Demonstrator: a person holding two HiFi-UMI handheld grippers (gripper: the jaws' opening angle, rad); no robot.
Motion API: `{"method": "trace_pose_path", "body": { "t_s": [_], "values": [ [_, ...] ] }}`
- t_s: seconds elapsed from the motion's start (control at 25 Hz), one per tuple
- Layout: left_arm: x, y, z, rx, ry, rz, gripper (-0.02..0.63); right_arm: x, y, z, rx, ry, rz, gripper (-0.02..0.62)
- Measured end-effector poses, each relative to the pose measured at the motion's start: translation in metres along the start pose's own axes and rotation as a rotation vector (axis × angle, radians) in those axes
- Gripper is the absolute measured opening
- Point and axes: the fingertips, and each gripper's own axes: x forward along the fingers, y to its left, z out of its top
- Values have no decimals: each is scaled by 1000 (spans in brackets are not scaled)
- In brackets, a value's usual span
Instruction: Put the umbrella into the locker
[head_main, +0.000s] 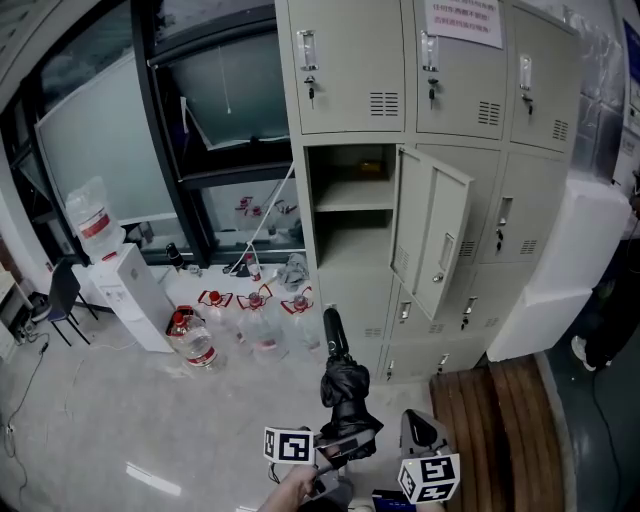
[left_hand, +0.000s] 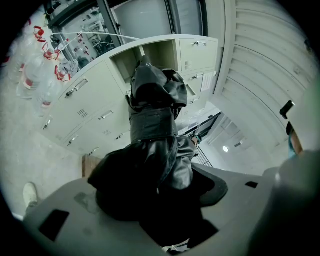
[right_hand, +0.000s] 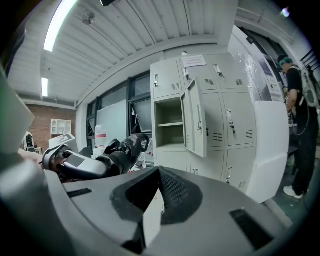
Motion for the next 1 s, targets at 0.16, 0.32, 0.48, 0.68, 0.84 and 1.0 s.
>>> {"method": "trace_pose_path", "body": {
  "t_s": [0.16, 0.32, 0.48, 0.68, 0.84, 1.0],
  "values": [
    [14, 18, 25, -9, -11, -2, 275, 28, -16, 3, 12, -1, 1, 0],
    [35, 42, 60, -26, -11, -10, 275, 67, -35, 9, 11, 6, -4, 0],
    [63, 70, 111, -38, -7, -24, 275, 121, -58, 21, 28, 12, -8, 0],
    [92, 100, 183, -42, 32, -39, 275, 197, -73, 50, 28, 13, -9, 0],
    [115, 120, 235, -37, 64, -53, 275, 252, -83, 70, 15, 15, -12, 0],
    [131, 136, 275, -25, 96, -66, 275, 294, -93, 81, 13, 22, -26, 0]
  ]
}}
